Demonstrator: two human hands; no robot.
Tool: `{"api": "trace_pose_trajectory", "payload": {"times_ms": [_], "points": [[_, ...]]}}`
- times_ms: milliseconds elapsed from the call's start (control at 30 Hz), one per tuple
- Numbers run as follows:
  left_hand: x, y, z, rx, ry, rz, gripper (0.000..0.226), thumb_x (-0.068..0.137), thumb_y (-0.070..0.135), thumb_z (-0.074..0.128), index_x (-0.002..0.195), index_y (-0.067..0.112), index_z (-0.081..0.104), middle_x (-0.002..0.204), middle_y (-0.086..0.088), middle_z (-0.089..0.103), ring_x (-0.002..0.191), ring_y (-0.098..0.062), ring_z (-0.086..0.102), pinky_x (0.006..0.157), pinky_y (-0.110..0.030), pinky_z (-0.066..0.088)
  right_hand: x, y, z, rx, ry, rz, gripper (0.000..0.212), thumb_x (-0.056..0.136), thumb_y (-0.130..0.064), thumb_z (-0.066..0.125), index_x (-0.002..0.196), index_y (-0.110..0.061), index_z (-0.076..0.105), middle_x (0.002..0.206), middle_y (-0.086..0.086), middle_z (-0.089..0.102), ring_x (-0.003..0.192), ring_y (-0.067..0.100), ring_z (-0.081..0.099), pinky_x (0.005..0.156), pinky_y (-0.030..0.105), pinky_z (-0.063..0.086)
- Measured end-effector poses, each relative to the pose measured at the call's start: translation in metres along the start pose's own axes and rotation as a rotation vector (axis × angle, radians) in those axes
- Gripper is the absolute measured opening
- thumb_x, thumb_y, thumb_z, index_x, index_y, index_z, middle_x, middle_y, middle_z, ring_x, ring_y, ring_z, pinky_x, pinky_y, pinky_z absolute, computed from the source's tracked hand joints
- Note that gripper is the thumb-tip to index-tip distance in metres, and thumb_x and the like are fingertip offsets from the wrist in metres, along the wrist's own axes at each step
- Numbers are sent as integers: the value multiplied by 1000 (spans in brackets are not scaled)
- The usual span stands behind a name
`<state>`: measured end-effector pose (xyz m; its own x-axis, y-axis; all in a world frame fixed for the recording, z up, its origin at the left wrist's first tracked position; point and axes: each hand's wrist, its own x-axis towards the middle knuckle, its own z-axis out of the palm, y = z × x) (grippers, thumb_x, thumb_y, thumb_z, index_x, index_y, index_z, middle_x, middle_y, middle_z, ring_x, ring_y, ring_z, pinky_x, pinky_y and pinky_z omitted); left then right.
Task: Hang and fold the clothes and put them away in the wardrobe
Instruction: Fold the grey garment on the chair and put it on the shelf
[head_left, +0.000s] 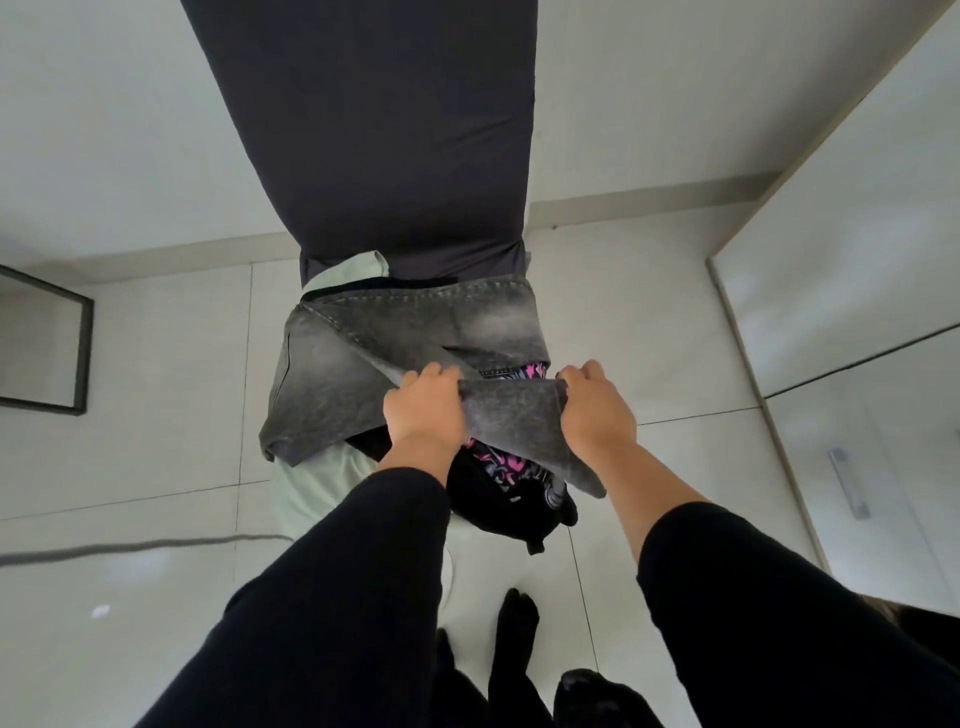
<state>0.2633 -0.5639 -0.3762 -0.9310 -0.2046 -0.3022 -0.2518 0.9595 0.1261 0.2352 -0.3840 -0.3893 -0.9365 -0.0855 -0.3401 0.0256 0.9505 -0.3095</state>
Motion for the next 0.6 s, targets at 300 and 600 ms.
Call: {"api": "trace_pose_trajectory", "payload": {"times_ms": [300,600], "points": [[89,31,-33,13,59,96,32,96,37,47,127,29,52,126,4,54,122,-23,39,94,-40,33,84,7,-38,31,124,174,31,94,-7,39,123,-11,50,135,10,37,99,30,55,70,32,41],[186,57,-4,40,25,146,33,97,41,45,127,31,53,123,6,55,120,-22,35,95,-37,30,193,36,-20,90,130,273,35,93,-5,39,124,-12,53,138,9,36,99,30,55,69,31,40]]}}
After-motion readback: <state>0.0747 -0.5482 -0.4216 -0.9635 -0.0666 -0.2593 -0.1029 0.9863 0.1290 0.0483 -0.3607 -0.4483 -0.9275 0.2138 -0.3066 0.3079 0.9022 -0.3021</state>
